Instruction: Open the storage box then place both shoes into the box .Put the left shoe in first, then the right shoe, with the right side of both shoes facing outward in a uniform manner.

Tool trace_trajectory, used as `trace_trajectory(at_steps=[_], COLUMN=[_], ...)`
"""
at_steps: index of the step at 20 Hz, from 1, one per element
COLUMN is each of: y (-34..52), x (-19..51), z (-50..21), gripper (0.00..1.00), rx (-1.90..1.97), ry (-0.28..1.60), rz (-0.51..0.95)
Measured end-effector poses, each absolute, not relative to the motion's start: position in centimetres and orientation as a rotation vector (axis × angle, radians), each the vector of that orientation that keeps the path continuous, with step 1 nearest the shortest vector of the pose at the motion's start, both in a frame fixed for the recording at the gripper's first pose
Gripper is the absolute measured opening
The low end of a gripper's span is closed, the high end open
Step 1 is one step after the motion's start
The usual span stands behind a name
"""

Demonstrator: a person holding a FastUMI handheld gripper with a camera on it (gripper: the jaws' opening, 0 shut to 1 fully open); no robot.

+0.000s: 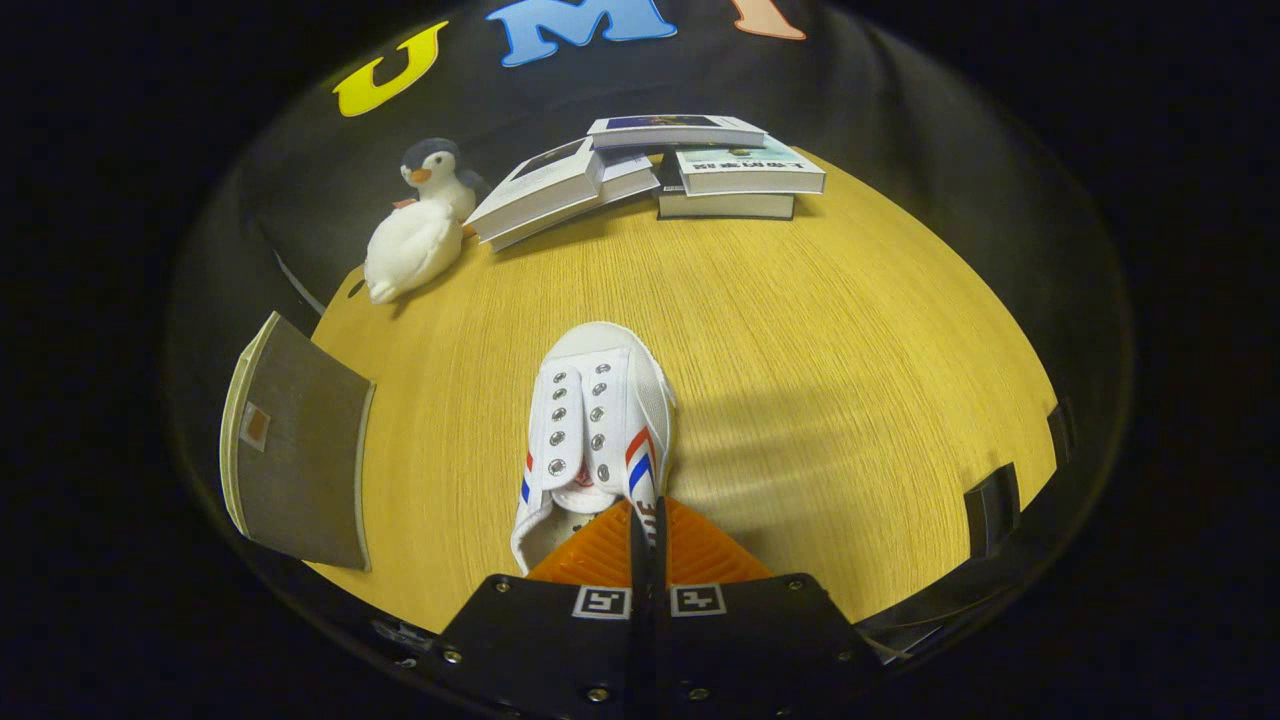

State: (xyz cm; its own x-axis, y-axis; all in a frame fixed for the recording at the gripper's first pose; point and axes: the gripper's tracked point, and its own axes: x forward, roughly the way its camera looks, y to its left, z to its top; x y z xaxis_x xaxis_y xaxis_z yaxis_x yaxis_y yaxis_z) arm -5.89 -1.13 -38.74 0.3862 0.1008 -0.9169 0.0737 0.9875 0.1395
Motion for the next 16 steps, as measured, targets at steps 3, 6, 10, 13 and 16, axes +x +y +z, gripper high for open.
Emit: trace_trajectory(at_steps=[3, 6, 10, 13, 16], y=[-0.4, 0.8, 2.9, 4.6, 6.6], x=[-5.4, -4.8, -4.3, -4.0, -3.6], z=[-37.3, -35.6, -33.4, -31.8, -30.0], gripper=[0.00, 0.00, 0.00, 0.00, 0.00], rx=[0.189, 0.209, 0.241, 0.254, 0.269], ry=[1.157, 1.134, 1.112, 1.100, 1.082], rz=[0.018, 0.028, 0.053, 0.074, 0.105])
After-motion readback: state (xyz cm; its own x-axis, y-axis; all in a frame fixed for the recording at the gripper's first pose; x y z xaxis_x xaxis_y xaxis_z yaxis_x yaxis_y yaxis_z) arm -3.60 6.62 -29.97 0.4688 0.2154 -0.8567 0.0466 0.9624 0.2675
